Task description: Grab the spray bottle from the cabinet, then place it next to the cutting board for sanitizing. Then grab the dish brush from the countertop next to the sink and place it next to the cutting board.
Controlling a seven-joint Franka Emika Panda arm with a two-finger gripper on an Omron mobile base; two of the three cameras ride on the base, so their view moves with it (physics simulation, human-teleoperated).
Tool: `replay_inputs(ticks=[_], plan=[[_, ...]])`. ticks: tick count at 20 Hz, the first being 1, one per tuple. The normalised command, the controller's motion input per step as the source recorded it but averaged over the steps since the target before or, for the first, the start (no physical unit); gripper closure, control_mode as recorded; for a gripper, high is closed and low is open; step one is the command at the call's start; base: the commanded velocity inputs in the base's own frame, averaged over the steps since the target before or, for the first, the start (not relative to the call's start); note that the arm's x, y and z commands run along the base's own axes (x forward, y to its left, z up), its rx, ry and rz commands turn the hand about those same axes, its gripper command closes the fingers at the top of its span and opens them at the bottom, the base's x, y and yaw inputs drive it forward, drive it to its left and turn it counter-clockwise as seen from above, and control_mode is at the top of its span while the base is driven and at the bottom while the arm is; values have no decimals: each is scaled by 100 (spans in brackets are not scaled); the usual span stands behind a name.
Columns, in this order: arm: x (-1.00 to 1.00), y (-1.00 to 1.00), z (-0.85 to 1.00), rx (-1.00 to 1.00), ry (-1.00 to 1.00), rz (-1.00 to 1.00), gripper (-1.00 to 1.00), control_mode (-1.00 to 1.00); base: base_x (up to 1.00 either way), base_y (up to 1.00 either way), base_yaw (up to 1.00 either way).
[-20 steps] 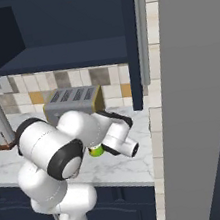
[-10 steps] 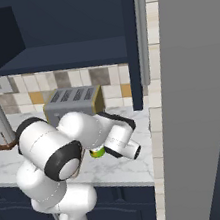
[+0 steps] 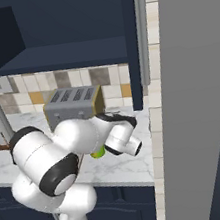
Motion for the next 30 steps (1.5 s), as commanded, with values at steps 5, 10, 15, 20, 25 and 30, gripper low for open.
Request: replay_inputs(ticks=[5,10,15,20,25,30], plan=[[-9,0,53,1,-9,-4,-100,-100,0,0,0],[-39,0,70,1,-21,-8,-100,-100,0,0,0],[-50,0,79,1,-5,-22,-100,-100,0,0,0],[-53,6,93,0,25,-24,-100,-100,0,0,0],[-42,17,86,-4,24,-18,-100,-100,0,0,0],[-42,4,81,-7,19,-16,-100,-100,0,0,0]])
